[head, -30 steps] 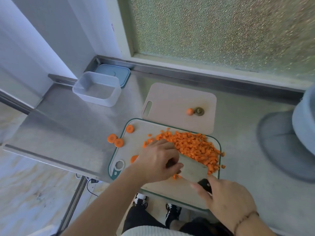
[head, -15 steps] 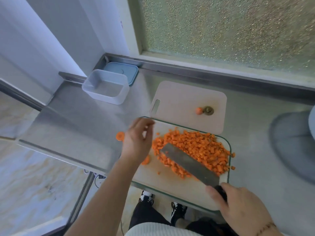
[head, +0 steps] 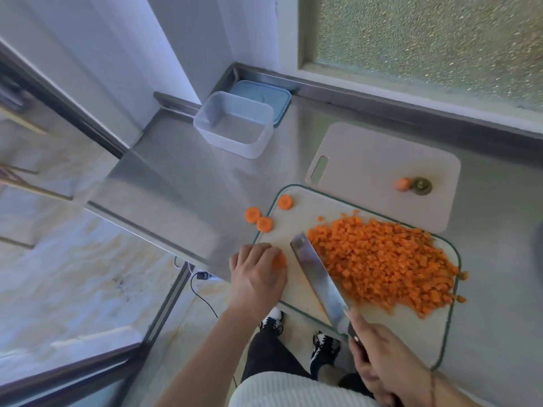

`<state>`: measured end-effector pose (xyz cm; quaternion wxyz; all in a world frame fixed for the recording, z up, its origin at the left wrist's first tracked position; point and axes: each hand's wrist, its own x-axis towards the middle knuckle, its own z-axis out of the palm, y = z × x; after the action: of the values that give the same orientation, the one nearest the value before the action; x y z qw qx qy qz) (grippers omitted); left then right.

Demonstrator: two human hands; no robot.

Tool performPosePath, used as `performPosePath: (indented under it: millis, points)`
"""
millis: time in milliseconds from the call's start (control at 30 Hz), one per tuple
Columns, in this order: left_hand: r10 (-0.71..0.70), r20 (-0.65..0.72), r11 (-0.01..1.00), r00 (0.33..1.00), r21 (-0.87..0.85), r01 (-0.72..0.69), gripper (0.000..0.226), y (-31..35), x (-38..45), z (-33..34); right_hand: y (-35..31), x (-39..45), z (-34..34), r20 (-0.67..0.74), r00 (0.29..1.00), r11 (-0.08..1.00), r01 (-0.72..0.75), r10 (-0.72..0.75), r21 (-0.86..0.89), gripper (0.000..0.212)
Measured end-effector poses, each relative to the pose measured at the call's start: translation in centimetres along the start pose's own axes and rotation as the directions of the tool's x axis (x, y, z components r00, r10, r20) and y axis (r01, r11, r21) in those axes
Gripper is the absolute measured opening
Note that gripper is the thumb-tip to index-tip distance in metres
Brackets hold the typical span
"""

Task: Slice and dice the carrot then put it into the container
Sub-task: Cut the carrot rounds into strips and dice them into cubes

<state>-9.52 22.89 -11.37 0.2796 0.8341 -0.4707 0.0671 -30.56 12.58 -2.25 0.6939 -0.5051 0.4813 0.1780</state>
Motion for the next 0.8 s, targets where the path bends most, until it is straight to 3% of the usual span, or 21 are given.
performPosePath:
  millis: [100, 333, 433, 567, 667, 800]
  points:
    - [-0.021, 0.002, 1.000, 1.000, -0.015, 0.021, 0.024, 0.0, -0.5, -0.2, -0.4, 0.3, 0.2, -0.029, 0.999, 0.999, -0.026, 0.027, 0.031, 0.061]
    - [0.085, 0.107, 0.992, 0.991, -0.104, -0.074, 0.035, 1.8, -0.8, 1.1, -1.3, 0.4, -1.5, -0.094, 0.995, 1.000, 0.014, -0.013, 0.013, 0.062]
    - [0.152, 0.076, 0.976, 0.985, -0.166, -0.138, 0.027, 2.0, -1.0, 1.0, -1.2, 0.3, -1.2, -0.105, 0.990, 0.993, 0.084, -0.093, -0.085, 0.061]
    - [0.306, 0.053, 0.927, 0.951, -0.245, -0.284, 0.007, 1.6, -0.6, 1.1, -0.1, 0.5, -1.2, -0.120, 0.969, 0.948, 0.177, -0.214, -0.265, 0.082]
    - [0.312, 0.057, 0.915, 0.949, -0.287, -0.283, 0.004, 1.4, -0.6, 1.1, 0.2, 0.0, -1.5, -0.062, 0.975, 0.905, 0.174, -0.214, -0.389, 0.066]
    - [0.312, 0.050, 0.907, 0.949, -0.314, -0.282, 0.004, 1.2, -0.7, 1.1, 0.5, -0.5, -2.0, -0.091, 0.981, 0.884, 0.114, -0.173, -0.453, 0.061]
